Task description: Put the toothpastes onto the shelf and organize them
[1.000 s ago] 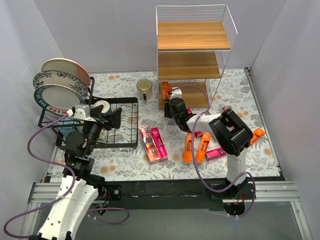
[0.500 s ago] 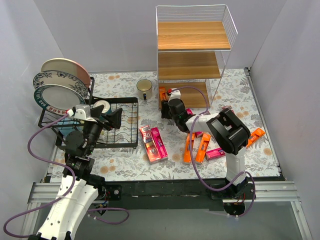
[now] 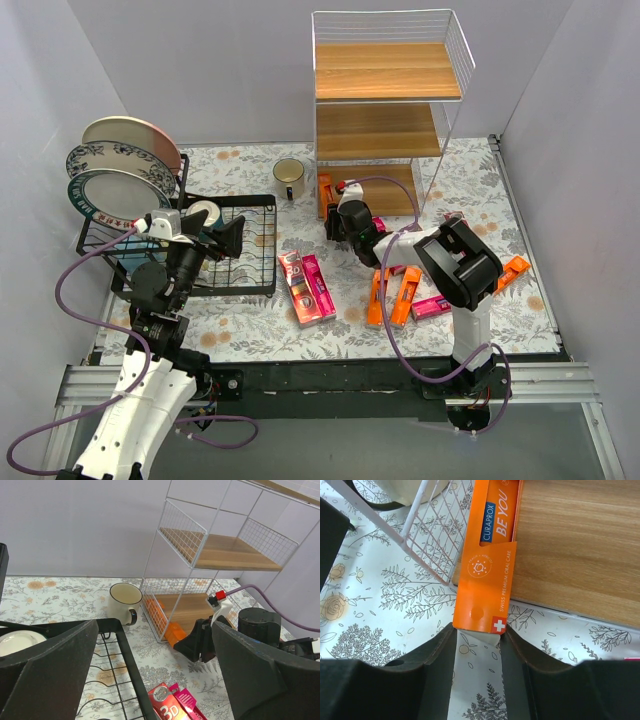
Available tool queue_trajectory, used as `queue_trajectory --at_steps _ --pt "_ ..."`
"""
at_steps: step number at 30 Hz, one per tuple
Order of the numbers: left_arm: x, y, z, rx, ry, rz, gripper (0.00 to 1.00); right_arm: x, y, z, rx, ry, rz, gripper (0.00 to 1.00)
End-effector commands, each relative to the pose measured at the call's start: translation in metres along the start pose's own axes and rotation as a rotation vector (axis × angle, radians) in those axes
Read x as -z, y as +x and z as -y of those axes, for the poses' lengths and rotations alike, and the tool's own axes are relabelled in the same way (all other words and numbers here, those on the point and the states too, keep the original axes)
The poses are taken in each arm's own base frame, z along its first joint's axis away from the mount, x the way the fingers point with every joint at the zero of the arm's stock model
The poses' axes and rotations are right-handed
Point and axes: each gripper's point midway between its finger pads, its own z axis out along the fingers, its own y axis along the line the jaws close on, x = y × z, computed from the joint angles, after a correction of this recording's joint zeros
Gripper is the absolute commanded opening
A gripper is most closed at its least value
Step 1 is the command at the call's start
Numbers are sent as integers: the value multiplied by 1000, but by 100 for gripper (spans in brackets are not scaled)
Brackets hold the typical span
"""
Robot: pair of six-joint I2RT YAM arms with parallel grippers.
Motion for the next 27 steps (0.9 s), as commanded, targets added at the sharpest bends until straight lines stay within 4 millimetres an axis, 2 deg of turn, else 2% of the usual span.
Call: queue_trajectory --at_steps 1,11,17,27 --pt "1 -1 1 -6 6 2 98 -7 -40 -13 -42 -29 108 43" --pt "0 1 0 -8 -2 -4 98 -20 -51 -18 -96 -18 123 43" --pt "-1 3 0 -6 -1 -11 98 -27 -51 -26 -112 -47 119 53" --pt "1 -2 2 -8 7 3 98 -11 -52 -27 -102 -77 122 56"
